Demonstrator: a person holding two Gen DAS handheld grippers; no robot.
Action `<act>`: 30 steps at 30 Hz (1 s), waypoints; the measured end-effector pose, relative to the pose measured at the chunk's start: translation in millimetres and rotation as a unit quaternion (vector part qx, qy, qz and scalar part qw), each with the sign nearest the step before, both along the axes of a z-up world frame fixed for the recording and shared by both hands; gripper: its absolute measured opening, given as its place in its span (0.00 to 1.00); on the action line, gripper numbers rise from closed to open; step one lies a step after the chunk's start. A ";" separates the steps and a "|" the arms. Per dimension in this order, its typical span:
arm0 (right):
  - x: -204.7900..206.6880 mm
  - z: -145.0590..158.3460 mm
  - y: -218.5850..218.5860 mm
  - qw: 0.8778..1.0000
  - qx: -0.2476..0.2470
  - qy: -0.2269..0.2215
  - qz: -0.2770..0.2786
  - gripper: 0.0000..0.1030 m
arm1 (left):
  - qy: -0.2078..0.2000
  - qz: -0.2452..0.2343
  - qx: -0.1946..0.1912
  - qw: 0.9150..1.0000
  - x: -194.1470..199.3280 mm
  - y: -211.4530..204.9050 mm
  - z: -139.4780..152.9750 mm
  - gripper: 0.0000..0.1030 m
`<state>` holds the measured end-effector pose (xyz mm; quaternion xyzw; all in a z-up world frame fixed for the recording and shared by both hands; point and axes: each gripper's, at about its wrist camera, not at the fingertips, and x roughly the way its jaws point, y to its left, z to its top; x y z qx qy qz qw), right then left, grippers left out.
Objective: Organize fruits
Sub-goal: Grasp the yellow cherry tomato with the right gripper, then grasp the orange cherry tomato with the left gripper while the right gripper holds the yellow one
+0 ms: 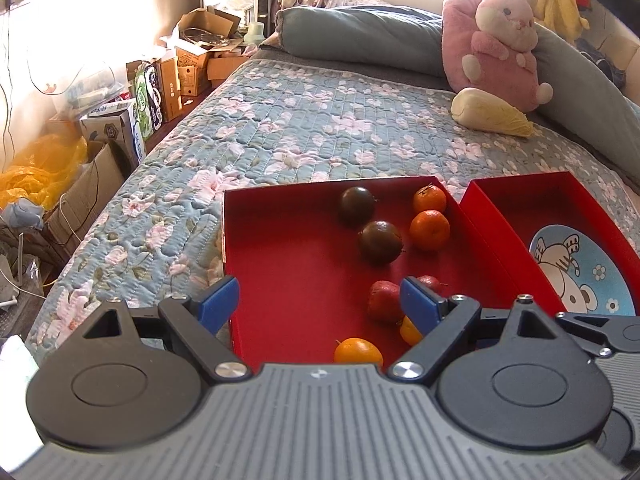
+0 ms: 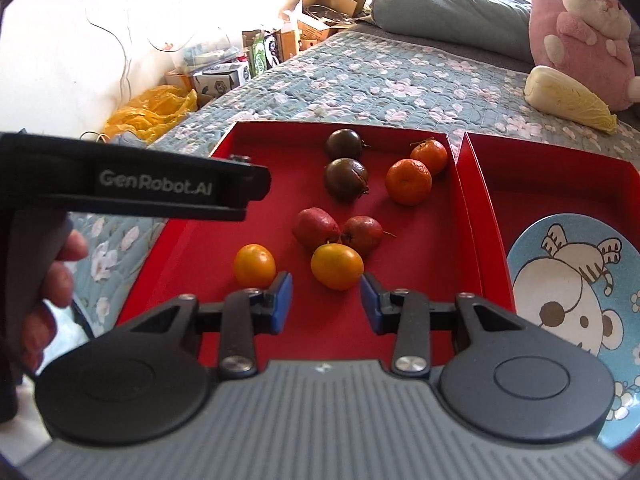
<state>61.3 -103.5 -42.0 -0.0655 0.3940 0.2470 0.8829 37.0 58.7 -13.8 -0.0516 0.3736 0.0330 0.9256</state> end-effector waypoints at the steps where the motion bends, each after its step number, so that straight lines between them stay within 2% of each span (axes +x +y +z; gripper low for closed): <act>1: 3.3 -3.3 2.0 1.000 -0.002 0.002 -0.004 0.41 | 0.003 0.000 0.000 1.000 0.6 0.9 -1.8 0.88; 6: 15.1 -16.2 10.3 1.000 -0.008 0.015 -0.014 0.41 | 0.014 -0.005 0.003 1.000 -0.5 2.5 -7.3 0.88; 10: 18.0 -20.1 12.7 0.999 -0.023 0.007 -0.020 0.37 | 0.017 -0.003 0.001 1.000 -5.3 8.4 -8.3 0.88; 17: 22.4 -20.2 3.4 0.999 0.009 0.020 -0.033 0.36 | 0.022 -0.018 -0.004 1.000 -16.6 10.8 -10.1 0.88; 25: -10.5 -17.4 -11.9 1.000 -0.024 0.005 -0.020 0.36 | 0.040 -0.060 -0.001 0.997 -16.9 -5.5 -19.1 0.88; 30: -24.3 -14.9 -22.5 1.000 -0.016 0.006 -0.011 0.36 | 0.053 -0.065 0.005 0.996 -9.8 -13.5 -25.9 0.86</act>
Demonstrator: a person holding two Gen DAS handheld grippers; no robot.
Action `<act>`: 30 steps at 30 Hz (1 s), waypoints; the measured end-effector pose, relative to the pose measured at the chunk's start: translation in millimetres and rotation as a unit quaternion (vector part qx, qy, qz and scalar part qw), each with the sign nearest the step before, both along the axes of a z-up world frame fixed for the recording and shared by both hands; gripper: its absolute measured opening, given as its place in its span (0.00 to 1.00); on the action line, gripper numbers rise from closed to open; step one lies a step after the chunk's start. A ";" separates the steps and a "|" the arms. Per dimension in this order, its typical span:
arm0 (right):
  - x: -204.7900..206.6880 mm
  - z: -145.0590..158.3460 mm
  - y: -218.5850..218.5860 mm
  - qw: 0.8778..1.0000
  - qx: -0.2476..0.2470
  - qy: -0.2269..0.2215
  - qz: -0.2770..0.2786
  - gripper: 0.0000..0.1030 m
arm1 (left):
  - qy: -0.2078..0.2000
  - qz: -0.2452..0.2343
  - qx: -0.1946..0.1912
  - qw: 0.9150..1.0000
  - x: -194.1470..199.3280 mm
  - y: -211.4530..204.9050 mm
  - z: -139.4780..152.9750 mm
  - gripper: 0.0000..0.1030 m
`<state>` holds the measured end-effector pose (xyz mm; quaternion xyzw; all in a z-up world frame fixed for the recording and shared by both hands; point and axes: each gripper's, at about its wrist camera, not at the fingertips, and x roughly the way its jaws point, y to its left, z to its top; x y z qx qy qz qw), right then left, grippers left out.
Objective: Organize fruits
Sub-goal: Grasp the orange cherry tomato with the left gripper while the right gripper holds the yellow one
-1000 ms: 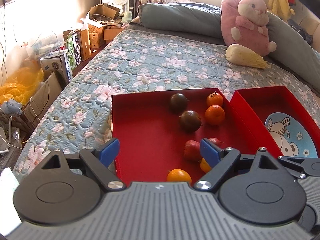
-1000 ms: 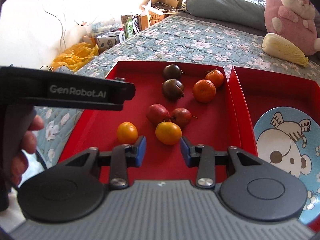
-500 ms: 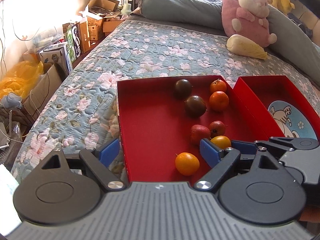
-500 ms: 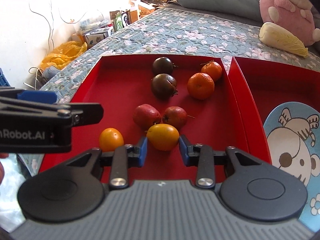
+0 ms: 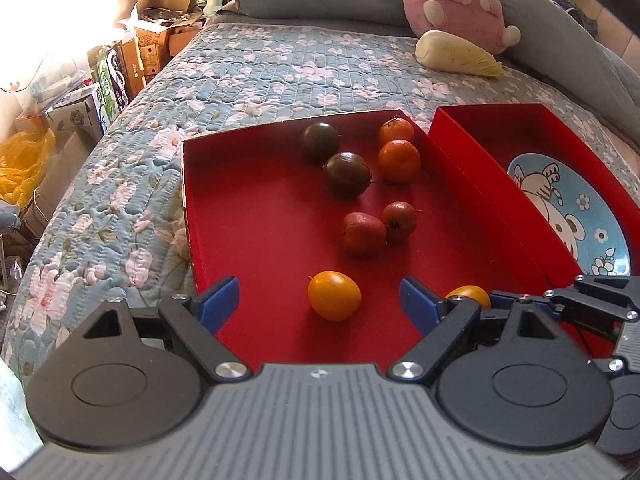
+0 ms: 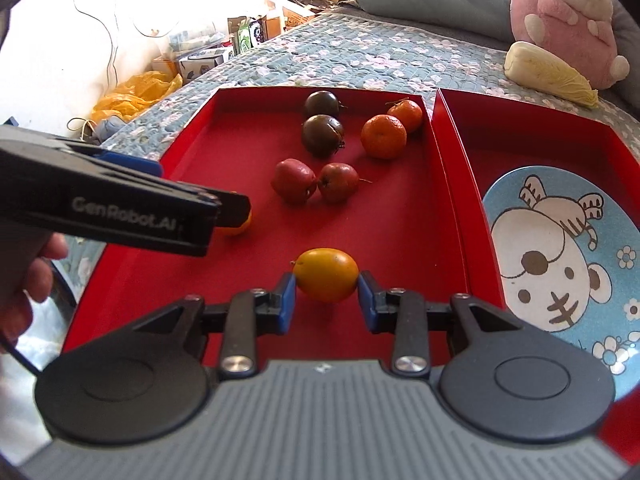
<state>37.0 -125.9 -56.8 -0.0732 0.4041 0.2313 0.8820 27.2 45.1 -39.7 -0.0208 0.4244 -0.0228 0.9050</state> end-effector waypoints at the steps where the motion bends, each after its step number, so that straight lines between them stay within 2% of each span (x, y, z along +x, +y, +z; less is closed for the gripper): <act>1: -1.2 1.0 -0.9 1.000 0.001 -0.001 0.002 0.36 | 0.004 0.001 0.000 1.000 2.0 -0.6 -1.6 0.82; 8: -5.3 8.9 -6.8 1.000 0.009 -0.012 0.010 0.36 | 0.033 0.009 0.003 0.999 13.0 -1.6 -12.8 0.76; 13: -8.2 11.7 -14.7 1.000 0.016 -0.014 0.008 0.36 | 0.046 0.011 0.002 0.999 17.9 -2.2 -18.1 0.68; 18: -8.8 15.2 -18.5 1.000 0.020 -0.017 0.007 0.36 | 0.056 0.008 0.009 0.998 21.8 -5.5 -22.4 0.62; 23: -11.9 19.3 -21.5 0.999 0.026 -0.020 0.010 0.36 | 0.053 0.001 0.020 0.998 24.4 -10.1 -24.9 0.60; 28: -15.1 23.6 -23.7 0.999 0.028 -0.025 0.014 0.36 | 0.047 0.000 0.013 0.999 25.4 -9.8 -24.1 0.44; 30: -16.1 24.6 -25.0 0.999 0.030 -0.026 0.015 0.36 | 0.046 0.000 0.013 0.999 25.5 -10.3 -24.0 0.42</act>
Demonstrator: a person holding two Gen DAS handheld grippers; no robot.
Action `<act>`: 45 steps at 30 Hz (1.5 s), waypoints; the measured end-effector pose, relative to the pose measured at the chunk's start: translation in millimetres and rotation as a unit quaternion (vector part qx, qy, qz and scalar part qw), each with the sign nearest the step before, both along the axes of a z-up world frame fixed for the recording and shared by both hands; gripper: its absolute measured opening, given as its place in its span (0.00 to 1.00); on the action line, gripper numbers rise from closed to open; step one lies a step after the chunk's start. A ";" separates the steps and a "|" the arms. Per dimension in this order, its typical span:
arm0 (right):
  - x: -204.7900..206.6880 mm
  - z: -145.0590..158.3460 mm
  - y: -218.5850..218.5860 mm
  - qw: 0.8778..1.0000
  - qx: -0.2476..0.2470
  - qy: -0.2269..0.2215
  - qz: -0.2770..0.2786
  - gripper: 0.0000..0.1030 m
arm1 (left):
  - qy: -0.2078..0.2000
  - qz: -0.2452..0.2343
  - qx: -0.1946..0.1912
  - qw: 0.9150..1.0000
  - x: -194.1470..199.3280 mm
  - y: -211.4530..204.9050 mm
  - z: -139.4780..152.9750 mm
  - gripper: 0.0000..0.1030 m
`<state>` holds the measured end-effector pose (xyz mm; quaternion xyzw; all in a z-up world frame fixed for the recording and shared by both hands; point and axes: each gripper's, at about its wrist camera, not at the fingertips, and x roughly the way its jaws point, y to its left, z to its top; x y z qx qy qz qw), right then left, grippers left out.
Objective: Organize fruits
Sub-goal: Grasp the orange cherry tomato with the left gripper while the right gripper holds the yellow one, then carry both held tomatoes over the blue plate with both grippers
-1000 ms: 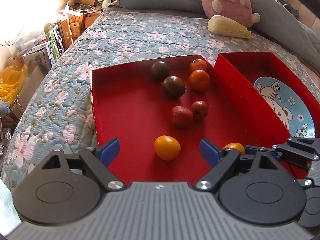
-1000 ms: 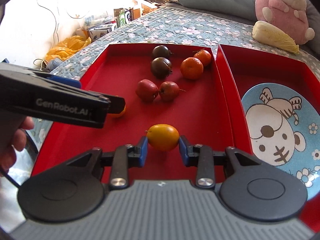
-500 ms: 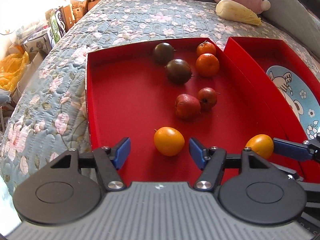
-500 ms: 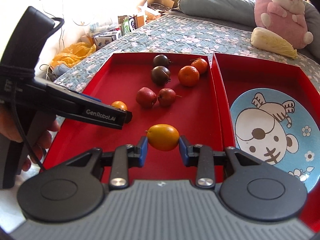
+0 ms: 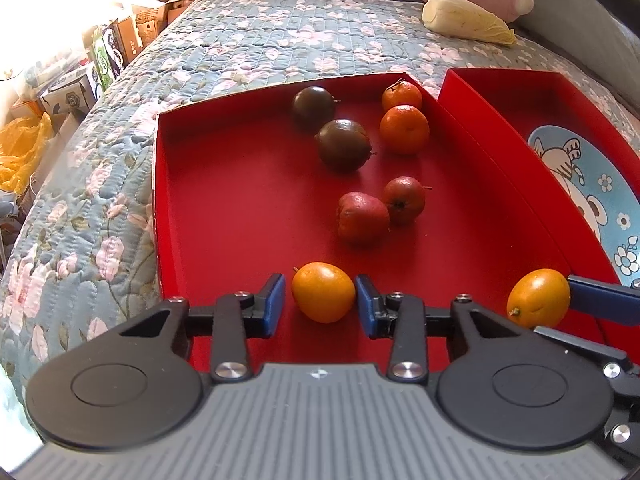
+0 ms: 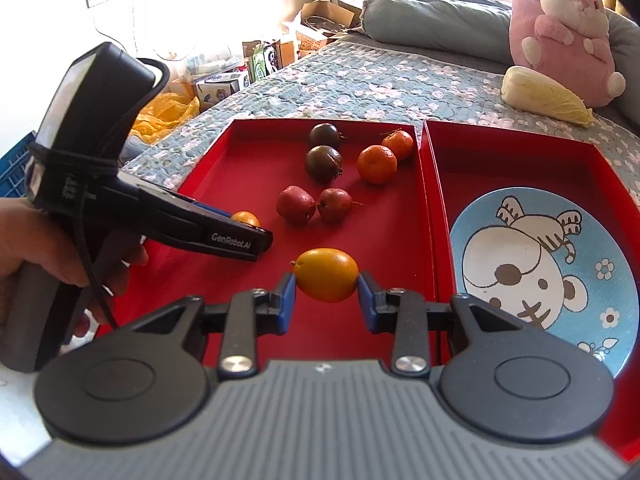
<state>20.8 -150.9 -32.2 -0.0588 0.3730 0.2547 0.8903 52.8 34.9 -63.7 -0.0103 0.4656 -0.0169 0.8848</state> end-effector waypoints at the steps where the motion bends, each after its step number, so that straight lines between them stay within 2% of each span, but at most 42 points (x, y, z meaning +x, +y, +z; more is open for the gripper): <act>1: -0.3 0.4 -0.5 1.000 0.001 0.000 0.000 0.36 | -0.001 0.000 -0.001 1.000 0.0 -0.3 0.1 0.39; 13: -1.2 2.8 -3.4 1.000 0.011 0.000 0.001 0.36 | -0.031 0.008 -0.030 0.999 -7.3 6.0 12.7 0.37; 45: -6.6 9.9 -12.9 0.999 0.039 0.002 0.018 0.36 | -0.051 0.019 -0.021 0.998 -9.7 -0.5 21.4 0.37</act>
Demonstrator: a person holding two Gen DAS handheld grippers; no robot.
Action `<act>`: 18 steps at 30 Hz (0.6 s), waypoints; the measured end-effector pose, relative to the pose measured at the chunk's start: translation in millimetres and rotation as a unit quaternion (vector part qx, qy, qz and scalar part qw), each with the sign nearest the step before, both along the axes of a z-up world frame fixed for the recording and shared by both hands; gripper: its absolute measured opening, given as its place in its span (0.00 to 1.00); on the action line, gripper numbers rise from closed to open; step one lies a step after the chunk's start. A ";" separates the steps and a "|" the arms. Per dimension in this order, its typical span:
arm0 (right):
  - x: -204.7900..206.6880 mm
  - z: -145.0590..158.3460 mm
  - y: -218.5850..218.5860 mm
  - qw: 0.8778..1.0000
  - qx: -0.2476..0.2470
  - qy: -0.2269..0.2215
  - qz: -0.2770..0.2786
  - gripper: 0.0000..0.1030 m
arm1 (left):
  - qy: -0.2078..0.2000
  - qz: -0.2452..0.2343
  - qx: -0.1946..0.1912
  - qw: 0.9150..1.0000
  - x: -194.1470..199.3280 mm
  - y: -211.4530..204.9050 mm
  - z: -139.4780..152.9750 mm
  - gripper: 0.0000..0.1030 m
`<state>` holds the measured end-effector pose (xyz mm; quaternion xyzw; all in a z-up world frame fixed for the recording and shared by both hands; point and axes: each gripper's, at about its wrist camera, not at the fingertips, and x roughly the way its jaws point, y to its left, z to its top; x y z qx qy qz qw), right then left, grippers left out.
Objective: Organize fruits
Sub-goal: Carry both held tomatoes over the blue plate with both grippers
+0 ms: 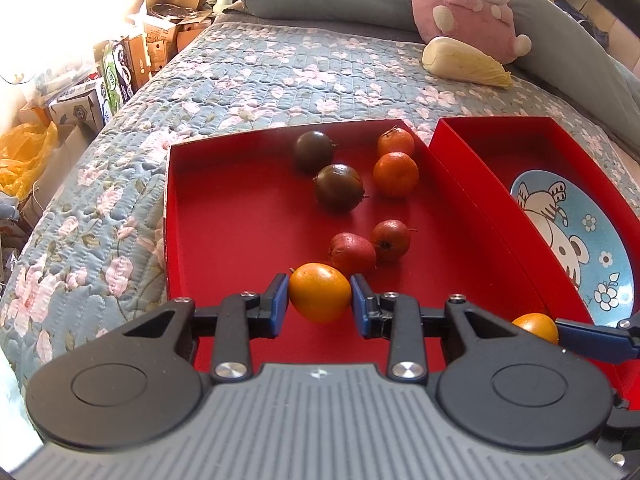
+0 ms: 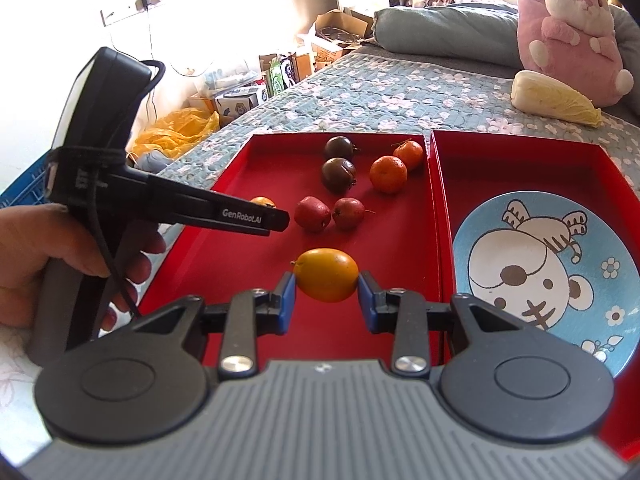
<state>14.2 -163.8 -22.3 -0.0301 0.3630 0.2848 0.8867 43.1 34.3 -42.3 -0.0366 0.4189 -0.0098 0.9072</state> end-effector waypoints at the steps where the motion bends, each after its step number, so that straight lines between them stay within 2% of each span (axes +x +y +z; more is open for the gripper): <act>1: -0.5 -0.2 -0.4 1.000 0.001 0.000 0.001 0.36 | 0.000 0.000 0.000 1.000 0.0 -0.6 0.4 0.37; 18: -5.6 6.4 -13.4 1.000 0.023 -0.005 0.001 0.36 | -0.015 0.010 0.008 1.000 -4.7 1.1 4.9 0.37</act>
